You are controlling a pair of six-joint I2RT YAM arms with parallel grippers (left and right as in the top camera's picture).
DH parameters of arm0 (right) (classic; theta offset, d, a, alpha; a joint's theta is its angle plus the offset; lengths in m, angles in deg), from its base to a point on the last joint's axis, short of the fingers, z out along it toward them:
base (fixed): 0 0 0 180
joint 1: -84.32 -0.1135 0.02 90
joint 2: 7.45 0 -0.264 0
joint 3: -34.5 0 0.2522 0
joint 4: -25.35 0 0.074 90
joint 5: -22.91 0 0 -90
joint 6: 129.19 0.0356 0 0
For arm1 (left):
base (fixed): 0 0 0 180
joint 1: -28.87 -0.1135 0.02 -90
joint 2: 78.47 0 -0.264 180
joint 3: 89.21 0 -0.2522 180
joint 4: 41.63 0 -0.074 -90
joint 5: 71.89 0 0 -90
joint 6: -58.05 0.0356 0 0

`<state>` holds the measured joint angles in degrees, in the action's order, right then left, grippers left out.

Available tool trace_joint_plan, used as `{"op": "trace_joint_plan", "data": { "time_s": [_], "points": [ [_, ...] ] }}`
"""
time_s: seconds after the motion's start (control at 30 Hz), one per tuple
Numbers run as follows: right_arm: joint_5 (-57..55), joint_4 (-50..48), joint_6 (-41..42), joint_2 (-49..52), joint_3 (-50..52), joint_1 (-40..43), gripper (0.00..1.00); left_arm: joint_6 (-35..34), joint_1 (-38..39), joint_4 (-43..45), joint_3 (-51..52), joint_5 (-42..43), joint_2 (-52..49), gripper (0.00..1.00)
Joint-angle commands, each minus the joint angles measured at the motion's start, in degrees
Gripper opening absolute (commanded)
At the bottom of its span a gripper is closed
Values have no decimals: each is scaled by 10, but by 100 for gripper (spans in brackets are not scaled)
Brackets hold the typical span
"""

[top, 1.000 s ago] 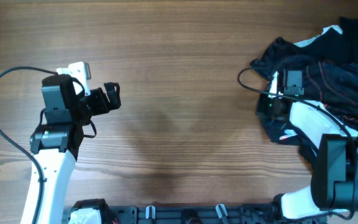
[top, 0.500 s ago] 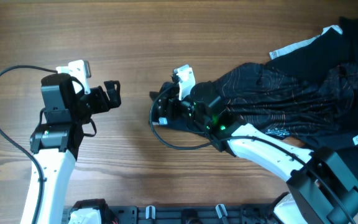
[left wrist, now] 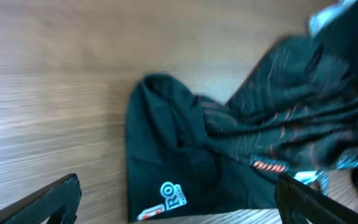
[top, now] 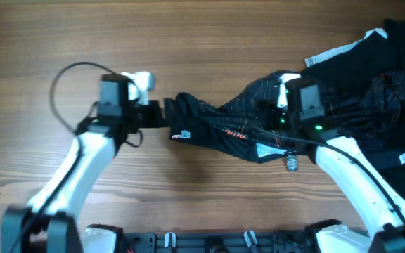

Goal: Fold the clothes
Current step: 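Pull the shirt leftward with the right gripper toward the left gripper, then grasp the shirt edge with the left gripper and drag it left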

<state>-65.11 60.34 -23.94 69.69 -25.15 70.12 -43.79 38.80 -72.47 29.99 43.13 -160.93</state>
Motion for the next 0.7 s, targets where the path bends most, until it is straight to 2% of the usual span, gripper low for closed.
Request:
{"op": "trace_joint_plan", "data": {
  "time_s": [0.0,0.13,0.23,0.33,0.4,0.43,0.47,0.57,0.67],
  "points": [
    [-16,23,-9,-25,0,19,100,-7,33,6,-7,-36,-92,98],
    [-16,33,-6,-25,0,19,100,-6,47,16,-7,-39,-192,87],
    [-16,34,-1,-25,0,19,100,-7,67,27,-7,-38,-214,75],
    [-16,37,-1,-25,0,19,100,-6,103,64,-7,-39,-214,68],
    [-16,42,0,-25,0,19,100,-6,126,88,-7,-59,-214,45],
    [-16,46,-1,-25,0,19,100,-6,130,90,-7,-77,-214,31],
    [-16,51,-2,-25,0,19,100,-6,131,89,-7,-91,-214,4],
    [-36,63,-2,-25,0,19,100,-6,102,87,-7,-120,-201,4],
    [-35,63,-2,-25,0,19,100,3,9,70,-45,-233,-157,4]
  ]
}}
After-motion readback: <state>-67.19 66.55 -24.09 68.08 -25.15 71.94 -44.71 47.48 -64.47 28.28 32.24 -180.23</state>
